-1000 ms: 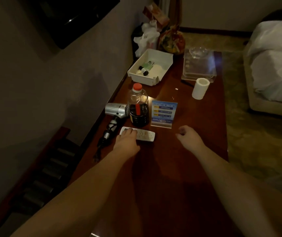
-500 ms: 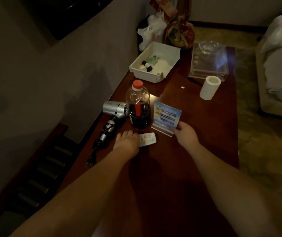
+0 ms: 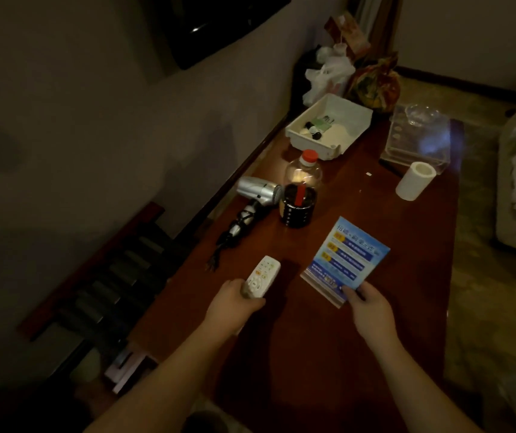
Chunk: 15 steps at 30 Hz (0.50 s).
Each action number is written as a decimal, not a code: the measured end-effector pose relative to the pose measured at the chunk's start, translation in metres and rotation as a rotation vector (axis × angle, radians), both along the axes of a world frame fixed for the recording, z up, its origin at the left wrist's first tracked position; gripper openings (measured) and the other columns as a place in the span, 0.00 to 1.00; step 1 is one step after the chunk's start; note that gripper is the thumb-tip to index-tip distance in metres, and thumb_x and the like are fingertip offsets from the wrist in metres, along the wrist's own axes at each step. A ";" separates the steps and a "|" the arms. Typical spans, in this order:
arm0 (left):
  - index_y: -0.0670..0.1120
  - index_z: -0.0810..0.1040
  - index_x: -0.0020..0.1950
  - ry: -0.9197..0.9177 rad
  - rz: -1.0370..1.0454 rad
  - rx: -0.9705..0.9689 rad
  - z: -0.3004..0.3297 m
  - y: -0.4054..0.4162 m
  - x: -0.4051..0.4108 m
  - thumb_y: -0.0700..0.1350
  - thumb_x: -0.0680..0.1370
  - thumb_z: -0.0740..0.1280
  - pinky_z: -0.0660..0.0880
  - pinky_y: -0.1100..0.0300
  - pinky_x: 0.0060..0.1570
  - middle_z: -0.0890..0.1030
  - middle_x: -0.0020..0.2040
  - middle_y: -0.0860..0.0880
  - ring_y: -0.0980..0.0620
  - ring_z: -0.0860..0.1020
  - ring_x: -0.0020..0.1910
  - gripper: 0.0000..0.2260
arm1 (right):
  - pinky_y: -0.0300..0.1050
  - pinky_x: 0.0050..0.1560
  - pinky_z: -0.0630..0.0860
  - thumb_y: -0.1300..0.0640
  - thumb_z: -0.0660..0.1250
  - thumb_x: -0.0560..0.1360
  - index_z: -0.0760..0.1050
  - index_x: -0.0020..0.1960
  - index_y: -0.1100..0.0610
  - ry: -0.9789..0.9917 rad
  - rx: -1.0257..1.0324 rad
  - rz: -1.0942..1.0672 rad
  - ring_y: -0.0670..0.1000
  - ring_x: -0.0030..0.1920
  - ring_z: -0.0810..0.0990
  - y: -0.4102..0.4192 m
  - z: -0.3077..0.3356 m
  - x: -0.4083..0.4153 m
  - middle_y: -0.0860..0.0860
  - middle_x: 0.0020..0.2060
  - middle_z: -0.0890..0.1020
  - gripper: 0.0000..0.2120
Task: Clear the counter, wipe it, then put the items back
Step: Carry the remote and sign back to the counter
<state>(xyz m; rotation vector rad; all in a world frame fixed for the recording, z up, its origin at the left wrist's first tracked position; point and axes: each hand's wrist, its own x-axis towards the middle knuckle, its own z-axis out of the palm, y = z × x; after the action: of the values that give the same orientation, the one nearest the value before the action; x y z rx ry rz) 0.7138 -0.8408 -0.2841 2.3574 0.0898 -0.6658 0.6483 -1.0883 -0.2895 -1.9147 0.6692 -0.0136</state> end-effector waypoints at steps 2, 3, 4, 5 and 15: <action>0.47 0.69 0.70 0.007 0.064 -0.038 0.011 0.026 -0.025 0.57 0.73 0.70 0.70 0.66 0.39 0.71 0.59 0.52 0.56 0.73 0.52 0.29 | 0.37 0.40 0.70 0.54 0.62 0.80 0.76 0.54 0.46 -0.006 0.009 0.044 0.41 0.46 0.77 0.024 0.012 -0.018 0.42 0.46 0.80 0.06; 0.47 0.69 0.71 0.008 0.100 -0.059 0.017 0.040 -0.039 0.57 0.73 0.70 0.70 0.65 0.41 0.72 0.61 0.52 0.55 0.74 0.53 0.30 | 0.37 0.41 0.70 0.54 0.62 0.80 0.75 0.54 0.46 -0.009 0.014 0.069 0.40 0.46 0.77 0.038 0.018 -0.027 0.42 0.46 0.79 0.06; 0.47 0.68 0.72 0.010 0.142 -0.083 0.023 0.053 -0.054 0.57 0.73 0.70 0.70 0.65 0.41 0.72 0.63 0.51 0.55 0.74 0.53 0.30 | 0.37 0.41 0.70 0.54 0.62 0.79 0.76 0.54 0.46 -0.011 0.019 0.097 0.40 0.47 0.76 0.052 0.023 -0.036 0.42 0.46 0.80 0.06; 0.48 0.67 0.72 0.007 0.186 -0.108 0.031 0.068 -0.069 0.56 0.73 0.70 0.70 0.65 0.41 0.72 0.64 0.51 0.55 0.74 0.54 0.31 | 0.36 0.41 0.70 0.54 0.63 0.79 0.76 0.54 0.46 -0.015 0.026 0.132 0.40 0.47 0.77 0.066 0.029 -0.045 0.41 0.46 0.80 0.07; 0.53 0.73 0.65 -0.055 0.600 -0.249 0.102 0.236 -0.239 0.53 0.72 0.72 0.73 0.67 0.31 0.79 0.54 0.54 0.56 0.80 0.45 0.22 | 0.38 0.43 0.72 0.53 0.64 0.78 0.76 0.53 0.46 -0.014 0.057 0.561 0.41 0.48 0.79 0.232 0.090 -0.114 0.43 0.47 0.82 0.05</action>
<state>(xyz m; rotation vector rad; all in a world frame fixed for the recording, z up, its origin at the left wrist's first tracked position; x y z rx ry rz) 0.4751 -0.6053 -0.1826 1.9590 0.6236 -0.2946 0.5340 -0.8562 -0.1999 -1.9840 0.1049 0.3414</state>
